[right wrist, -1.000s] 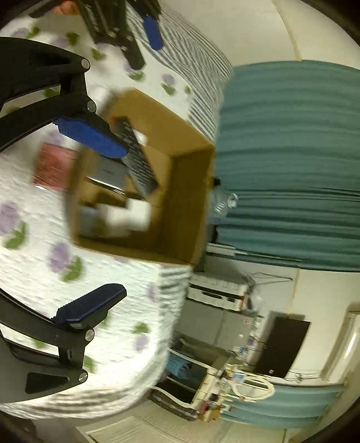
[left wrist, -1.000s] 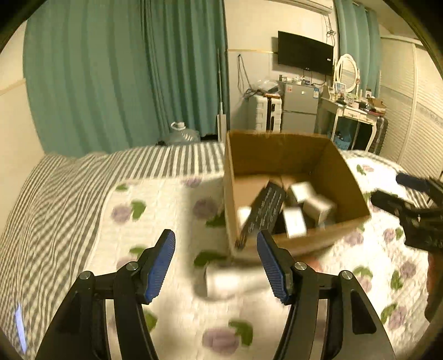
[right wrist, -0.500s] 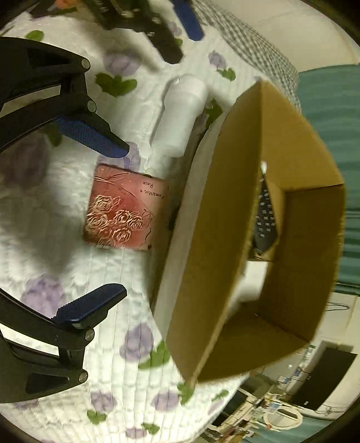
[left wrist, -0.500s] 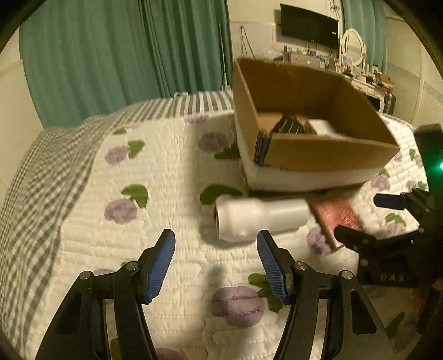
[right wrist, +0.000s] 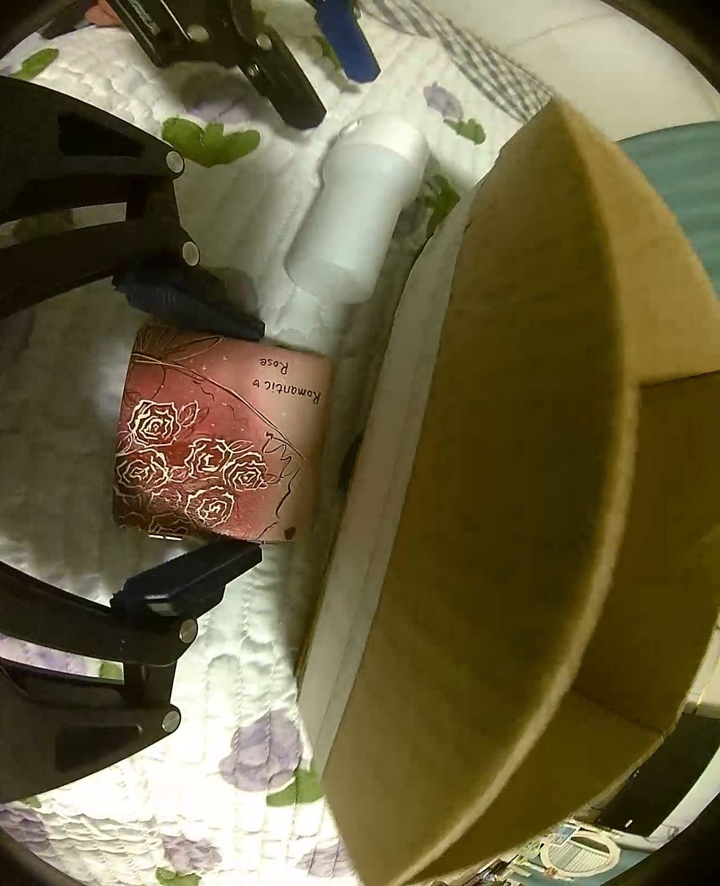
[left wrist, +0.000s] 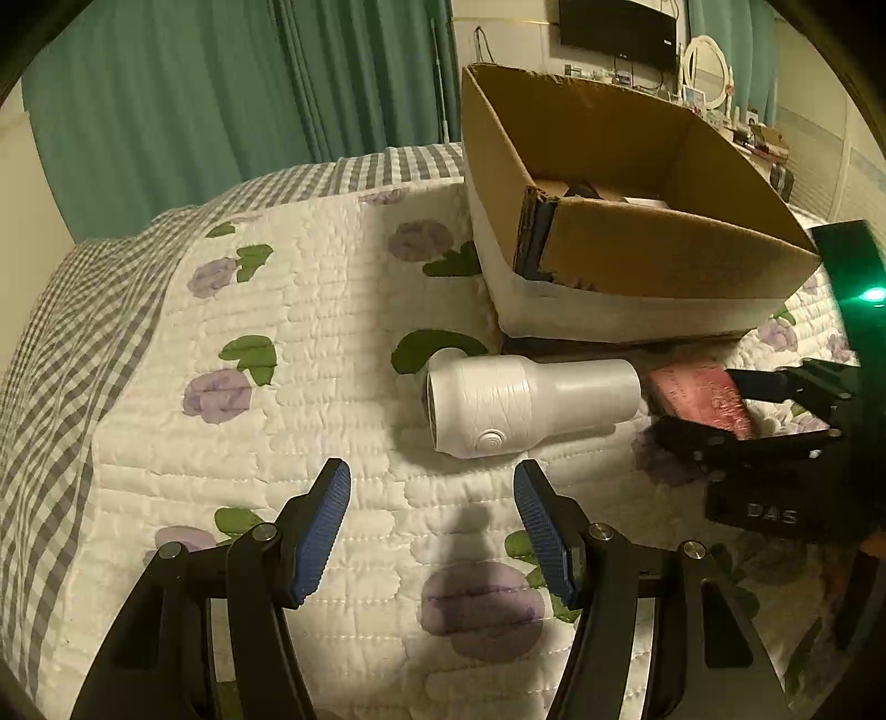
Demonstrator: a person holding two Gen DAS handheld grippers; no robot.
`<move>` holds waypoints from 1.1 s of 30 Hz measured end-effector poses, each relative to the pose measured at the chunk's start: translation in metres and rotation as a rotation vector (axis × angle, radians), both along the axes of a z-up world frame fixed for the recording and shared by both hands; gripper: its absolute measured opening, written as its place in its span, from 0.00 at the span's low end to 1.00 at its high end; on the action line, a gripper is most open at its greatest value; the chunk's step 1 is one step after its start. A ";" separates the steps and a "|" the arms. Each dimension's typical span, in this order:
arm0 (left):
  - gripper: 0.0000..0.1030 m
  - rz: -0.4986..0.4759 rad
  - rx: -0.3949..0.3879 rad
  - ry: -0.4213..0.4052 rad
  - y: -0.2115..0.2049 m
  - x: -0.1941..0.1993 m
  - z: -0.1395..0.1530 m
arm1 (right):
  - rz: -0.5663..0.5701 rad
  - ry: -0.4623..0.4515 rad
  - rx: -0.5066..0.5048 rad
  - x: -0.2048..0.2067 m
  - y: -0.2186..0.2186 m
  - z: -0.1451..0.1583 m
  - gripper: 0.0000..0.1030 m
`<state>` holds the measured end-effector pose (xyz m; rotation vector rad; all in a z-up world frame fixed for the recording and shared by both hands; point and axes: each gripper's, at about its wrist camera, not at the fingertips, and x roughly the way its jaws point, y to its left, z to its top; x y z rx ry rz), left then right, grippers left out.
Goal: Organize rigid objects
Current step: 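Grasp the pink rose-printed card with the right gripper, then drop the pink card into the box with the right gripper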
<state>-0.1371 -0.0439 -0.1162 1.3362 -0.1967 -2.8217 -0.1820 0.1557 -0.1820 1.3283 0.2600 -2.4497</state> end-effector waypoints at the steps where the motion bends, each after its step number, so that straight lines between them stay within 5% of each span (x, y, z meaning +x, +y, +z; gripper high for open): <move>1: 0.62 -0.001 -0.003 0.004 0.001 0.001 0.001 | -0.001 0.013 -0.006 0.005 0.003 0.004 0.70; 13: 0.62 -0.047 0.020 0.031 0.017 0.010 0.019 | 0.017 0.151 -0.068 0.045 0.045 0.101 0.69; 19: 0.62 -0.048 0.056 0.073 0.020 0.006 0.045 | 0.016 0.235 -0.082 0.004 0.023 0.149 0.70; 28: 0.62 0.023 0.024 0.060 0.001 -0.011 0.043 | -0.019 0.192 -0.005 -0.090 -0.002 0.125 0.70; 33: 0.62 0.075 0.021 0.035 -0.020 -0.011 0.030 | -0.033 0.243 -0.004 -0.072 -0.004 0.115 0.79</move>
